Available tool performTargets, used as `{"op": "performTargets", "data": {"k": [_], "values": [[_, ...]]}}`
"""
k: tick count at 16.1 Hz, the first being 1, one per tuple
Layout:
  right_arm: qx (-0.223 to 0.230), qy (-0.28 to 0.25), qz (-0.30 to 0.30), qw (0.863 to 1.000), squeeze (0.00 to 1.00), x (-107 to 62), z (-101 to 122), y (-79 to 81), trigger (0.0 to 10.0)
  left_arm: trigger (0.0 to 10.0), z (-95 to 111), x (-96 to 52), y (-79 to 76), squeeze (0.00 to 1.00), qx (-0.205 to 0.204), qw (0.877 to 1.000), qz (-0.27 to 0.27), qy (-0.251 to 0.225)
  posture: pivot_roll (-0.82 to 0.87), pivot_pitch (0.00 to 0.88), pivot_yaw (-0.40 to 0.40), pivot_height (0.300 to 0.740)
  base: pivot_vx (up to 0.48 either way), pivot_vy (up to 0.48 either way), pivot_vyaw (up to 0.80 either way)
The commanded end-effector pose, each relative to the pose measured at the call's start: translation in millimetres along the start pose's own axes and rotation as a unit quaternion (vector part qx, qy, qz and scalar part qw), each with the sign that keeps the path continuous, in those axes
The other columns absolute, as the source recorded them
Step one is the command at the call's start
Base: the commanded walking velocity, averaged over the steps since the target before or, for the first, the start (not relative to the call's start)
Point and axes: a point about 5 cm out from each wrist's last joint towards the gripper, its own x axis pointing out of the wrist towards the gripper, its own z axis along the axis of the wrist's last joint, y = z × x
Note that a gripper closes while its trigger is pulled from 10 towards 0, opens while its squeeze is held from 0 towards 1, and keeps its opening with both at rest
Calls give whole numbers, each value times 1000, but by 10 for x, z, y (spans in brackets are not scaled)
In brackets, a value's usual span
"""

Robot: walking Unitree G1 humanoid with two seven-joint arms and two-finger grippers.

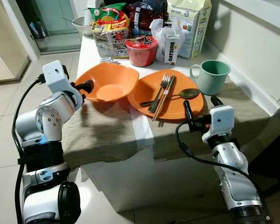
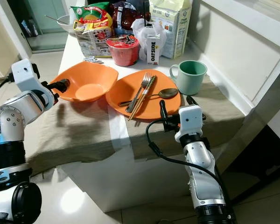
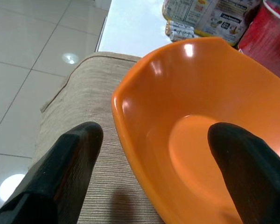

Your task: Setting the table

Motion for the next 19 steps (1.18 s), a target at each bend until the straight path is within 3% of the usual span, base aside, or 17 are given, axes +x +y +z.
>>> {"op": "performTargets", "data": {"k": [1, 8, 12, 19], "values": [[-4, 1, 3, 1000, 0, -19, 18, -12, 10000, 10000, 34, 5, -13, 0, -4, 1000, -1, -1, -178, 0, 83, 740, 0, 0, 0], [0, -2, 6, 1000, 0, -13, 48, 4, 10000, 10000, 22, 19, -21, 0, -13, 1000, -8, 3, -178, 0, 84, 740, 0, 0, 0], [30, -56, 66, 996, 0, 161, 445, 160, 10000, 10000, -14, 36, -57, 0, -16, 1000, -14, 10, -179, 0, 83, 740, 0, 0, 0], [16, -41, 142, 989, 0, 259, 487, 290, 10000, 10000, -9, 48, -89, 0, -24, 999, -19, 13, -167, 0, 80, 740, 0, 0, 0]]}}
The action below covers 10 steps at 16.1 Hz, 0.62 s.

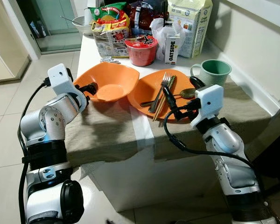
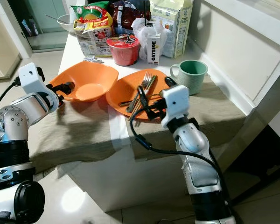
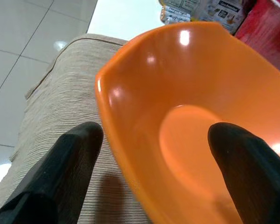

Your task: Setting the table

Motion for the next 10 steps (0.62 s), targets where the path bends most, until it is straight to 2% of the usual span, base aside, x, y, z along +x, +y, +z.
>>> {"op": "performTargets", "data": {"k": [1, 10], "values": [[1, 13, 8, 1000, 0, 10, -33, 6, 10000, 10000, 55, -7, -30, 0, -4, 1000, -5, -6, -167, 0, 80, 740, 0, 0, 0], [10, 25, 10, 1000, 0, -3, -62, 44, 10000, 10000, 17, -14, -69, 0, -10, 1000, -16, 5, -164, 0, 83, 740, 0, 0, 0]]}}
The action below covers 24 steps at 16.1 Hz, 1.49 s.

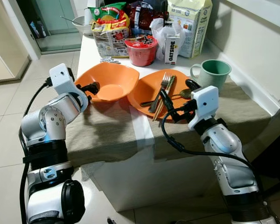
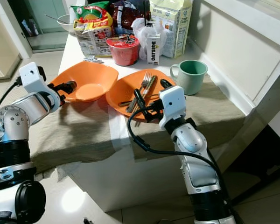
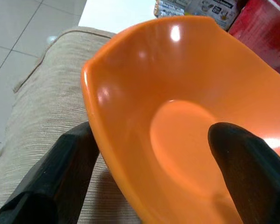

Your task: Setting the table

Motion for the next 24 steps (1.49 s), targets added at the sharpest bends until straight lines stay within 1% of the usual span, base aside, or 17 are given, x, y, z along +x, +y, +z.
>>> {"op": "performTargets", "data": {"k": [1, 2, 3, 6, 18, 20, 22, 24], "values": [[4, 8, 2, 1000, 0, -11, -24, 9, 10000, 10000, 39, -11, -39, 0, -3, 1000, -6, -1, -164, 0, 84, 740, 0, 0, 0], [4, 8, 1, 1000, 0, -12, -26, 8, 10000, 10000, 36, -10, -41, 0, -4, 1000, -7, 0, -164, 0, 84, 740, 0, 0, 0], [4, 9, 1, 1000, 0, -16, -29, 8, 10000, 0, 27, -8, -48, 0, -10, 1000, -10, 2, -165, 0, 83, 740, 0, 0, 0], [5, 12, 1, 1000, 0, -24, -33, 15, 10000, 0, 23, -1, -58, 0, -21, 1000, -14, 6, -165, 0, 83, 740, 0, 0, 0], [7, 20, 1, 1000, 0, -37, -67, 27, 10000, 0, 21, 4, -59, 0, -30, 999, -21, 9, -165, 1, 85, 740, 0, 0, 0], [7, 21, 2, 1000, 0, -37, -72, 28, 10000, 0, 45, -2, -77, 0, -32, 999, -33, -3, -164, 0, 83, 740, 0, 0, 0], [6, 22, 4, 1000, 0, -38, -77, 30, 10000, 0, 78, -2, -106, 0, -43, 998, -48, -22, -163, 0, 83, 740, 0, 0, 0], [6, 24, 5, 1000, 0, -46, -91, 37, 10000, 0, 73, -4, -115, 0, -51, 997, -54, -26, -162, 0, 81, 740, 0, 0, 0]]}}
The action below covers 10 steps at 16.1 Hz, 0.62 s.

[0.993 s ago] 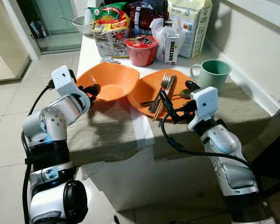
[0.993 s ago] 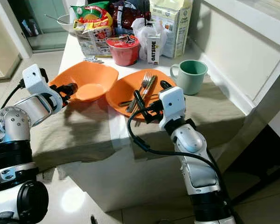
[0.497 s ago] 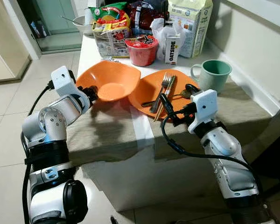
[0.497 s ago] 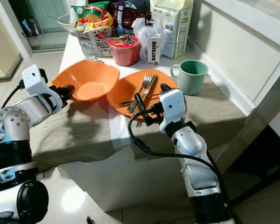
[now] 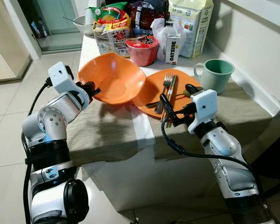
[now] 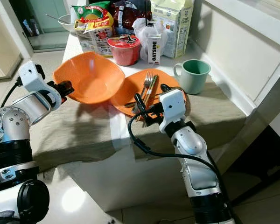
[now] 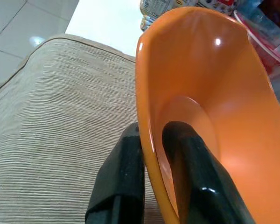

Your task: Setting the table

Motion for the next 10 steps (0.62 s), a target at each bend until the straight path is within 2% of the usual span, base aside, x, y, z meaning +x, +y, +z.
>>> {"op": "performTargets", "data": {"k": [1, 7, 10], "values": [[-1, 5, 7, 1000, 0, -2, -18, 26, 10000, 0, 29, 3, -74, 0, -4, 1000, -20, -2, -162, 0, 81, 740, 0, 0, 0], [6, 5, 9, 1000, 0, 11, -3, 35, 10000, 0, 180, -8, -37, 0, -17, 999, -3, -49, -162, 0, 80, 740, 0, 0, 0], [41, -15, 12, 999, 0, 74, 129, 31, 10000, 0, 254, -30, -72, 0, -21, 998, -7, -65, -163, 0, 79, 740, 0, 0, 0]]}}
